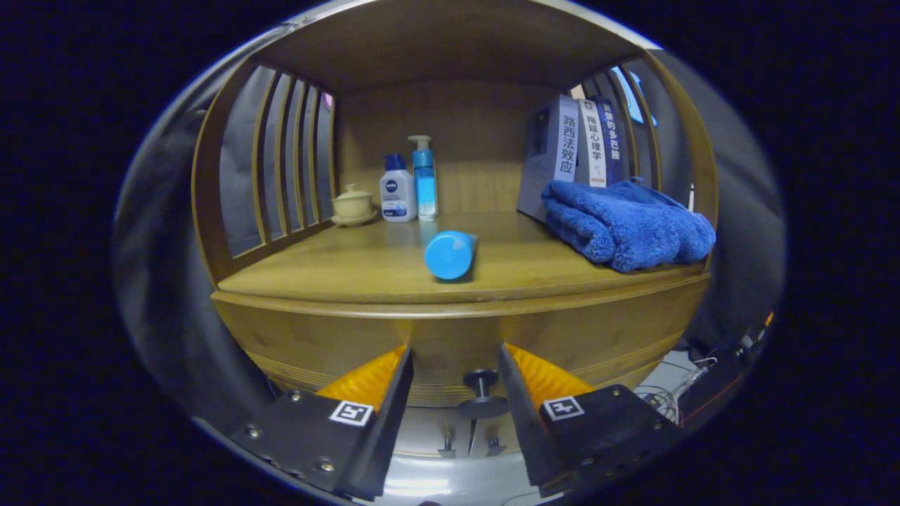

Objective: Pull open the drawer, take out the items inside it, and place them on the countertop above the cabinet.

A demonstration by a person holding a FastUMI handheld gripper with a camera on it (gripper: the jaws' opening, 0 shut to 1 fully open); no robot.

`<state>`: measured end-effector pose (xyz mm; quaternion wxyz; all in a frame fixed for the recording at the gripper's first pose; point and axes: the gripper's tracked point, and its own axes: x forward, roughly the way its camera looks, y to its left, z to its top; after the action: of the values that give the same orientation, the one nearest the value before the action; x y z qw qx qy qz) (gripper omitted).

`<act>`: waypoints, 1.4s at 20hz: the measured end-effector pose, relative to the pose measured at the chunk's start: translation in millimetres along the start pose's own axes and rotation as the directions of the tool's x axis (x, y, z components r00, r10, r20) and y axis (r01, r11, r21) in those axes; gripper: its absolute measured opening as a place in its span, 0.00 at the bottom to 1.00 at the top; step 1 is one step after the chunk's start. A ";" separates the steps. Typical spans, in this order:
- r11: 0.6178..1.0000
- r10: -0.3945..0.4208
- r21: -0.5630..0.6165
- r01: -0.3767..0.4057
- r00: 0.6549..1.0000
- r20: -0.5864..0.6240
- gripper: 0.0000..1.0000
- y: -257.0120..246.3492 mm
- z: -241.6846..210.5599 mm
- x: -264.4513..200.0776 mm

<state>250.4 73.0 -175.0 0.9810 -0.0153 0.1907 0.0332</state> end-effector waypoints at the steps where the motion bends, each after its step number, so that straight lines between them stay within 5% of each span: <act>1: 1.000 0.029 -0.004 -0.029 0.999 -0.017 0.73 5.4 -2.6 -1.4; 6: 0.985 0.158 -0.055 -0.163 0.983 -0.095 0.73 21.6 -9.3 -36.3; 13: 0.969 0.171 -0.155 -0.192 0.975 -0.140 0.72 -19.3 -0.5 -114.3; 20: 0.960 0.105 -0.252 -0.121 0.991 -0.077 0.71 -88.0 22.4 -174.0; 28: 0.954 0.071 -0.287 -0.085 0.996 -0.059 0.68 -182.9 21.3 -175.5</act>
<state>109.0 -118.9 -86.2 0.9612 -0.1521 0.2079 0.0990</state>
